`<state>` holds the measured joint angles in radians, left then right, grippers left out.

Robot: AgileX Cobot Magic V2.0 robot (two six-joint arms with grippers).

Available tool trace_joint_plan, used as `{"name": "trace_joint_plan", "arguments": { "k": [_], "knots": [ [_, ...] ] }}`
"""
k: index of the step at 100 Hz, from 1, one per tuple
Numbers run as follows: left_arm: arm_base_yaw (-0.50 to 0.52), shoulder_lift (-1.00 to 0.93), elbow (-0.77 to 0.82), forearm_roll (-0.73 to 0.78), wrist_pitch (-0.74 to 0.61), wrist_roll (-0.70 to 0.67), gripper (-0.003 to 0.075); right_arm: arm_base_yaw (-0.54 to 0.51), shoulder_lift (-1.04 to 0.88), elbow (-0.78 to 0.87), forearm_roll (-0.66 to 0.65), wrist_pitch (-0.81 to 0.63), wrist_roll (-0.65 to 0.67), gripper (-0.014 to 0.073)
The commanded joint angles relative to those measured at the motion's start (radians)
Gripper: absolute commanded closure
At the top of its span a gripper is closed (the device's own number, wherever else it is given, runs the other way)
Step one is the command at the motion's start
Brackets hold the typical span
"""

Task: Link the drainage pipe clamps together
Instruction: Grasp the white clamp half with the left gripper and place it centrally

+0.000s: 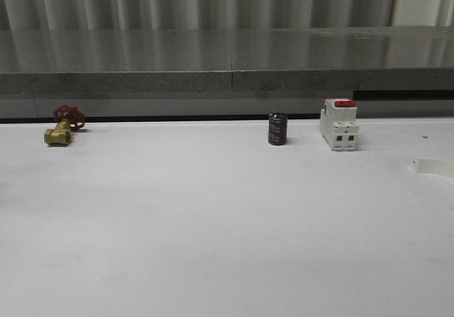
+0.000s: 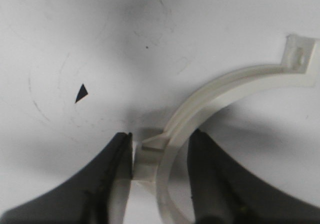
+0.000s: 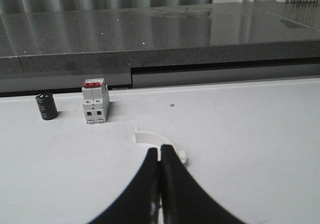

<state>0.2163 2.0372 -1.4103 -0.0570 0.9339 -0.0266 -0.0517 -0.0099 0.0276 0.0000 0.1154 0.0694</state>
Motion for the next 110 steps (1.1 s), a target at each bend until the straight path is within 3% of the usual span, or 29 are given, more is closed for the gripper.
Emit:
{"name": "trace_joint_plan", "arguments": {
  "k": [1,14,38,88,110],
  "knots": [
    [0.002,-0.051,-0.028,-0.004,0.005,-0.002,0.0604,0.001,-0.020,-0.017,0.000,-0.075,-0.006,0.0660],
    [0.002,-0.051,-0.030,-0.004,0.001,-0.002,0.0702,0.001,-0.020,-0.017,0.000,-0.075,-0.006,0.0660],
    [-0.046,-0.111,-0.066,-0.030,-0.002,-0.002,0.0712,0.001,-0.020,-0.017,0.000,-0.075,-0.006,0.0660],
    [-0.413,-0.128,-0.089,-0.060,-0.073,-0.107,0.0711,0.001,-0.020,-0.017,0.000,-0.075,-0.006,0.0660],
    [-0.508,-0.056,-0.089,-0.144,-0.095,-0.109,0.0711,0.001,-0.020,-0.017,0.000,-0.075,-0.006,0.0660]
  ]
}}
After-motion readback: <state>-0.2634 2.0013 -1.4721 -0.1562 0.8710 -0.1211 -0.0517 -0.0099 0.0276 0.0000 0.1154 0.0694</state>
